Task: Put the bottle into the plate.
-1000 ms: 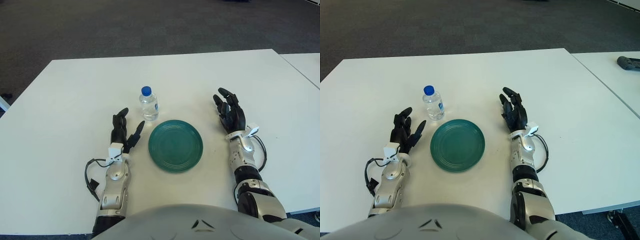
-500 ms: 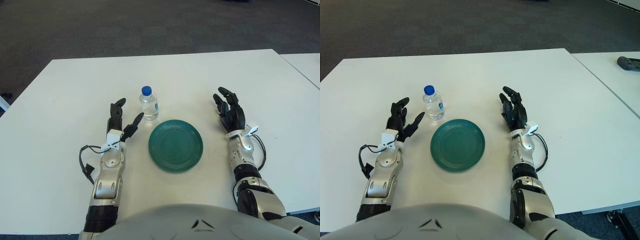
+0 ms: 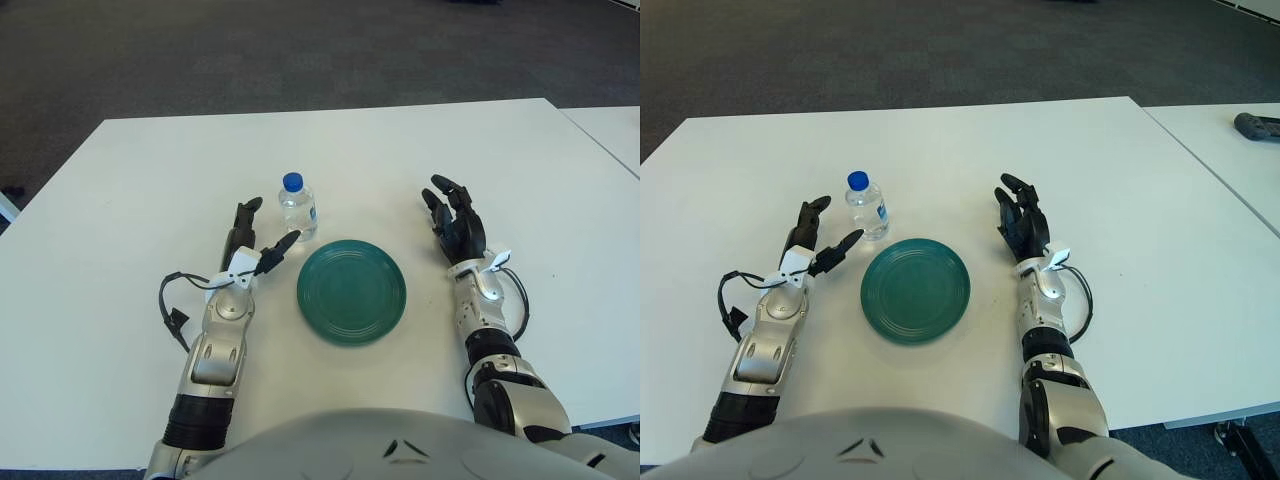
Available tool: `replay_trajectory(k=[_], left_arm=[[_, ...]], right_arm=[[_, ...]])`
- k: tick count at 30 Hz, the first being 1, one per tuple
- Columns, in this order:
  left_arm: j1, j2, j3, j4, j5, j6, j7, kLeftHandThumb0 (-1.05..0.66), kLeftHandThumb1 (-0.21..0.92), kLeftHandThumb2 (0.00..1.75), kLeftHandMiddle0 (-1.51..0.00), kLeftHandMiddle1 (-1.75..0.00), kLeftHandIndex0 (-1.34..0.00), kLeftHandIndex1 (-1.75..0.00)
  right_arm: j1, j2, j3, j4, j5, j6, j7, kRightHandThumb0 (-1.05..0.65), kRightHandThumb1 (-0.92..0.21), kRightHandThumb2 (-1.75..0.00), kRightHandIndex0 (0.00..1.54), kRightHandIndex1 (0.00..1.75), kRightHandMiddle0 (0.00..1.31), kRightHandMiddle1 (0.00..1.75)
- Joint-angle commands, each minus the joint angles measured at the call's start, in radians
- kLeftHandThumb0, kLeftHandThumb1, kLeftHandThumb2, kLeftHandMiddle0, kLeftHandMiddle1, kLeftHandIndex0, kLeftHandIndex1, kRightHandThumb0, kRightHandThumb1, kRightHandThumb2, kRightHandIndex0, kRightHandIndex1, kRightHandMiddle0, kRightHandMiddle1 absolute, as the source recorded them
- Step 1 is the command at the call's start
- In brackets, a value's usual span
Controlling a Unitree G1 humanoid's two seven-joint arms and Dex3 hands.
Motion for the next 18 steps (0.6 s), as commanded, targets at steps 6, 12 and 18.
replay_trajectory(k=[6,12,18], left_arm=[[-0.144,0.029,-0.004,0.105,0.008,0.044,-0.039,-1.05,0.92,0.18,-0.13,0.00,0.00,-0.46],[-0.198,0.026,-0.011,0.167,0.013,0.059,-0.037,-1.05,0.92,0.19,-0.10,0.00,0.00,-0.44],[-0.219,0.030,-0.032,0.185,0.025,0.088,-0.044,-1.05,0.92,0.26,-0.11,0.00,0.00,-0.43]], right_arm=[[0.077,0.073,0.022,0.030,0.005,-0.008,-0.001,-0.87,-0.92,-0.47,0.49,0.46,0.00,0.82],[0.087,0.084,0.037,0.015,0.000,-0.011,-0.005,-0.88,-0.92,-0.46,0.48,0.47,0.00,0.81],[0.095,0.097,0.046,-0.001,0.000,-0.017,-0.006,-0.86,-0.92,-0.45,0.46,0.51,0.00,0.79]])
